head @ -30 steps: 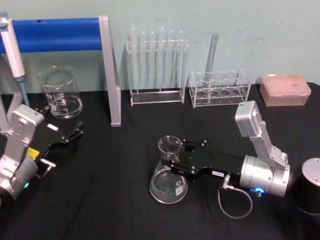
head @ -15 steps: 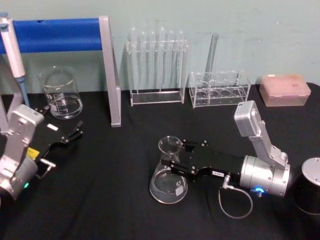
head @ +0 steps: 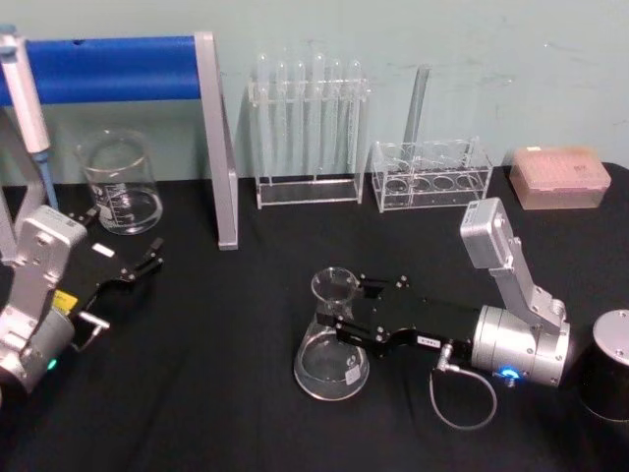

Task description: Grasp the erlenmeyer flask with one hand, shake it three times, then place it back.

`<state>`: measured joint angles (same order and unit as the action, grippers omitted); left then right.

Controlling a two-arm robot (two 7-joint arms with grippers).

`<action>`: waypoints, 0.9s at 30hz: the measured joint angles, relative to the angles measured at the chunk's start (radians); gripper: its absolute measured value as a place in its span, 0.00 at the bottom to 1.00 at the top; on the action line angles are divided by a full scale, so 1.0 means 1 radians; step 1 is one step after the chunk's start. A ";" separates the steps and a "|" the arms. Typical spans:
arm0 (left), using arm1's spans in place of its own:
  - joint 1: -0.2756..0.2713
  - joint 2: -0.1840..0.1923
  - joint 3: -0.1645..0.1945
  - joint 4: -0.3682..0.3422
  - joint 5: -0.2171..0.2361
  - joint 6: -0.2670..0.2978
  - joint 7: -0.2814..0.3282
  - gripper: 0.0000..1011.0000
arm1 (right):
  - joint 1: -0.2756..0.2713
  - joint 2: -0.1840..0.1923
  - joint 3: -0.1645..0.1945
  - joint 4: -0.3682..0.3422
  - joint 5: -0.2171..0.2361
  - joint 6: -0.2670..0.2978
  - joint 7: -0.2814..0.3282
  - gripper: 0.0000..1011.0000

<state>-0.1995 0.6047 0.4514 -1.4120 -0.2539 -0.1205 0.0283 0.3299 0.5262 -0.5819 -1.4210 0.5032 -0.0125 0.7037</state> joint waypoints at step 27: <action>0.000 0.000 0.000 0.000 0.000 0.000 0.000 0.99 | -0.001 0.000 0.000 0.002 -0.004 0.005 0.000 0.95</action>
<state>-0.1996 0.6047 0.4514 -1.4120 -0.2539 -0.1205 0.0283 0.3288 0.5261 -0.5823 -1.4187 0.4992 -0.0078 0.7039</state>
